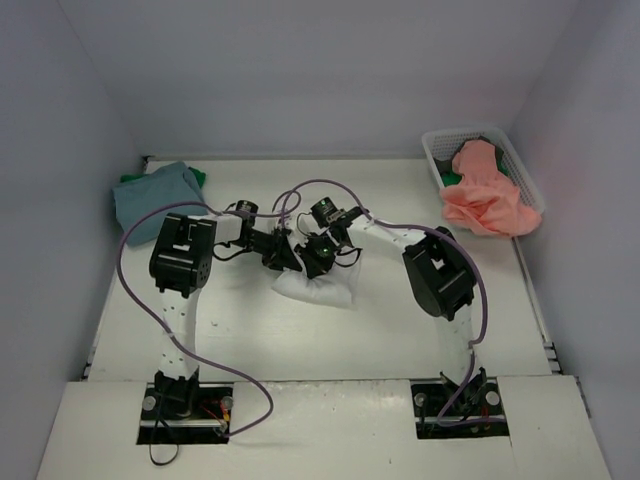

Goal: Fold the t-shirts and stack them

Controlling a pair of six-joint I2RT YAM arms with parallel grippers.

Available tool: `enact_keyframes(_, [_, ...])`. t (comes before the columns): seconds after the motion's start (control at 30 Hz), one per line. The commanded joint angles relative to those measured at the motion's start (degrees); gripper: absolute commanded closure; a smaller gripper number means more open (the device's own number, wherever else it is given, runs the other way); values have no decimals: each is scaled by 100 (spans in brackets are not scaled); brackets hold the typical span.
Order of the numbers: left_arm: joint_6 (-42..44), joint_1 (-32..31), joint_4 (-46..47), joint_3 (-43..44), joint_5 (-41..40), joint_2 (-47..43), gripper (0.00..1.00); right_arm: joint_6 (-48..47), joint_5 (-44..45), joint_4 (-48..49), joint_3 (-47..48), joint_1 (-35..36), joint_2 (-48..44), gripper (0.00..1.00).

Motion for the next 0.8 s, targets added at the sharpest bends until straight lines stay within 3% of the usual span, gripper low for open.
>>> enact_keyframes(0.0, [651,297,-479,380,-585,-476,100,-42,213,147,7,-104,-451,100])
enact_keyframes(0.43, [995,912,-1385,899,-761,-1232,100,212,276,156,-450,-938,-2006,100])
enact_keyframes(0.77, [1135,1009,-1824,1347,-884,-1391,100,283,170,279,-732,-1097,-2306,100])
